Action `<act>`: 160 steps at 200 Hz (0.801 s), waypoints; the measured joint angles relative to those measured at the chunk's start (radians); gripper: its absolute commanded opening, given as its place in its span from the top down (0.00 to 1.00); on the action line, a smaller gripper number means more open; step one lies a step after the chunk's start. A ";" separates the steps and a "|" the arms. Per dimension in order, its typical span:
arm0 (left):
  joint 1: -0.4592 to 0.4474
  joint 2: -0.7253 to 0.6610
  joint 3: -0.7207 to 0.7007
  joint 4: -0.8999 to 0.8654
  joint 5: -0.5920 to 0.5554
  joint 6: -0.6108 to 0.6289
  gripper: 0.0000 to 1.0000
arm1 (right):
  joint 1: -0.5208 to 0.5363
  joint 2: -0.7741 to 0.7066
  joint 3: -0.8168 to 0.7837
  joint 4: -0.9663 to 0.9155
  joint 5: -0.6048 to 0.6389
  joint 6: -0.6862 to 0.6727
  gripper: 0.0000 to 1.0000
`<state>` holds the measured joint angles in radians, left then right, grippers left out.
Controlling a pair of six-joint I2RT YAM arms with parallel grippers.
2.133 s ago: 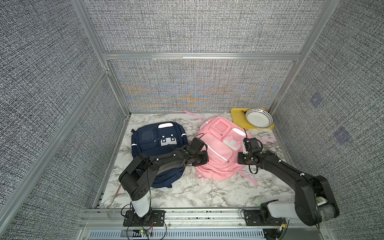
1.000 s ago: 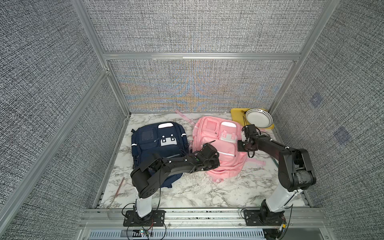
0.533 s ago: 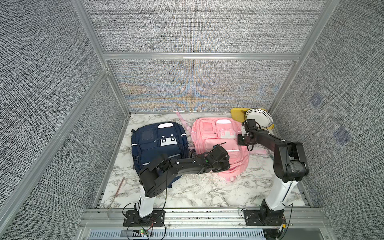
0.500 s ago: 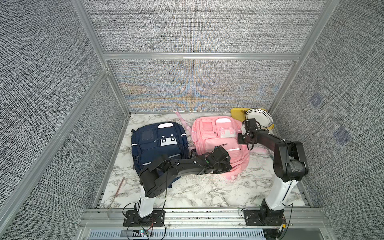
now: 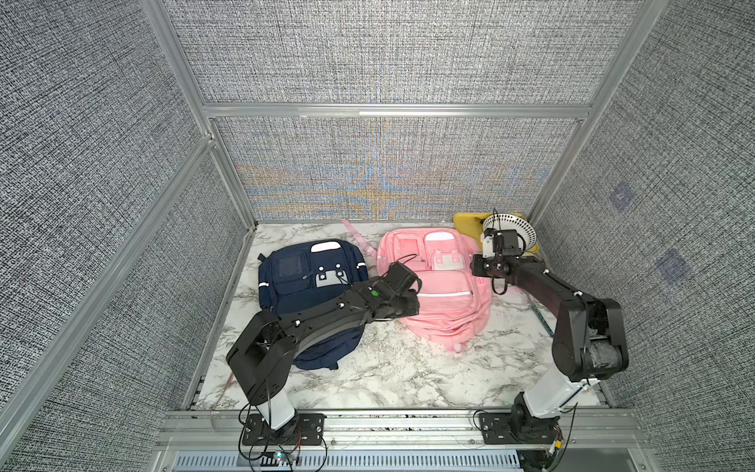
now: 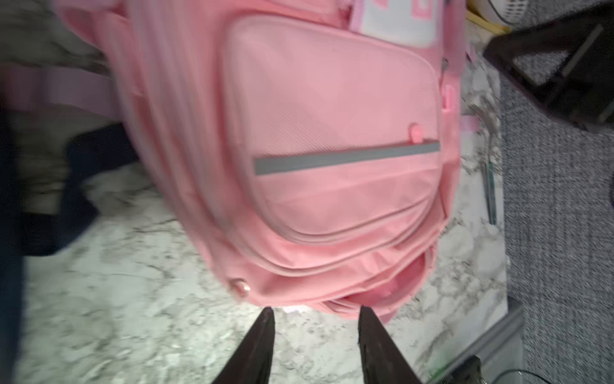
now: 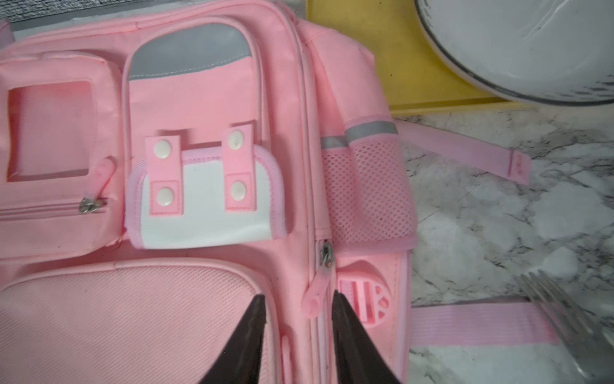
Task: Zip up the backpack
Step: Adjust the backpack at the center of the board.
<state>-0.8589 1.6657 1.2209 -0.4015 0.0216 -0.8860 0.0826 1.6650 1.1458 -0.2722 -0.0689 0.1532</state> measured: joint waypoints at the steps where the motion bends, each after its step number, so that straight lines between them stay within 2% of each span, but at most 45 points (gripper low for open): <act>1: 0.006 -0.001 -0.001 -0.004 -0.003 0.003 0.50 | 0.001 -0.002 -0.002 0.000 -0.001 0.000 0.57; 32: 0.131 -0.002 -0.001 -0.043 -0.042 0.055 0.47 | 0.031 -0.075 -0.087 0.001 -0.016 0.036 0.57; 50: 0.195 0.027 0.015 -0.044 -0.047 0.080 0.47 | 0.089 -0.129 -0.150 0.010 -0.021 0.051 0.57; 86: 0.293 0.153 0.080 -0.006 0.026 0.115 0.47 | 0.208 -0.259 -0.300 0.068 -0.035 0.111 0.57; 115: 0.319 0.252 0.142 0.037 0.092 0.121 0.47 | 0.275 -0.358 -0.435 0.149 -0.046 0.177 0.57; 160: 0.336 0.368 0.242 0.095 0.142 0.122 0.48 | 0.380 -0.440 -0.544 0.239 -0.063 0.269 0.57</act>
<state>-0.5232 2.0338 1.4631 -0.3069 0.1638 -0.7639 0.4622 1.2251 0.6018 -0.0330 -0.1318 0.4225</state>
